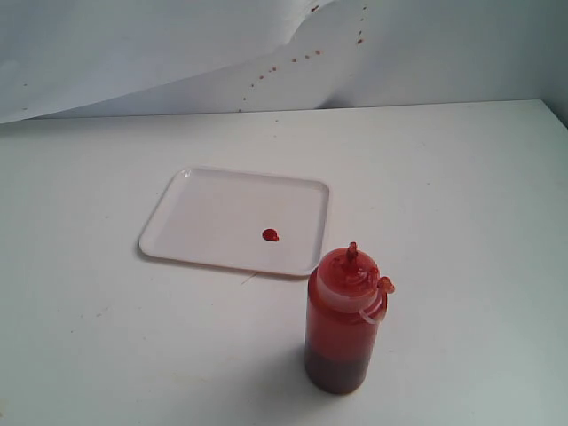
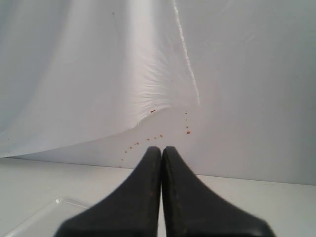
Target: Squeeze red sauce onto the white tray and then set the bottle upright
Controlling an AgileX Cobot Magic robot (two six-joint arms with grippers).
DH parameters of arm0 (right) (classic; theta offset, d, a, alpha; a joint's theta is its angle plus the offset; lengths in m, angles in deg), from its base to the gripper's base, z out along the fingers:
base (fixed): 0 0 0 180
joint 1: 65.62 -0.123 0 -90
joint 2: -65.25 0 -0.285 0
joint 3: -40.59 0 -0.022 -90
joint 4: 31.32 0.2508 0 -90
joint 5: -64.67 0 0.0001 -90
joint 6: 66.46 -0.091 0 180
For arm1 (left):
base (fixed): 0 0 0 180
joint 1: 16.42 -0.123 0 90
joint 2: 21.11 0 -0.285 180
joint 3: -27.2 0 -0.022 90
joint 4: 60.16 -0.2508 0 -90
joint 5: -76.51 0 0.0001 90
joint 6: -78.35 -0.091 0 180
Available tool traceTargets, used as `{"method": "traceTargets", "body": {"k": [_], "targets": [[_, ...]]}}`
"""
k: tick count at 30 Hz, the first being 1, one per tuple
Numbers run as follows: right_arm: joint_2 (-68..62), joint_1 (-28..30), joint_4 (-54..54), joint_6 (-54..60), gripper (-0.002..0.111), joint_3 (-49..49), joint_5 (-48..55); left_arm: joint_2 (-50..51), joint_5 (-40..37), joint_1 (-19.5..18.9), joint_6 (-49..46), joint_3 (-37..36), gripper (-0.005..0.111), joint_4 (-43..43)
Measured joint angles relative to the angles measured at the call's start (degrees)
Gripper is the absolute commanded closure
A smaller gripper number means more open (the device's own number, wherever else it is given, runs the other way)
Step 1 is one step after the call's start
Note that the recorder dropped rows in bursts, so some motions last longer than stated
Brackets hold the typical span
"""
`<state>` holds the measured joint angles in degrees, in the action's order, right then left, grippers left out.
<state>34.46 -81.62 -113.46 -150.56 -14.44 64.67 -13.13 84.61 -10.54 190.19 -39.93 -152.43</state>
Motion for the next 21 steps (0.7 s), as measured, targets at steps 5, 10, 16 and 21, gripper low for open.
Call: {"method": "traceTargets", "body": {"k": [5,10,16,21], "targets": [[0.00,0.00,0.00,0.00,0.108,0.00,0.00,0.00,1.29,-0.47,-3.35,-0.09,0.107,2.81],[0.00,0.00,0.00,0.00,0.108,0.00,-0.37,0.00,1.26,-0.47,-45.84,-3.24,0.107,40.82],[0.00,0.00,0.00,0.00,0.108,0.00,-0.37,0.00,-16.55,-0.50,-100.94,-9.23,0.107,83.32],[0.00,0.00,0.00,0.00,0.108,0.00,-0.37,0.00,-23.69,-0.50,-102.68,-9.96,0.107,83.34]]}}
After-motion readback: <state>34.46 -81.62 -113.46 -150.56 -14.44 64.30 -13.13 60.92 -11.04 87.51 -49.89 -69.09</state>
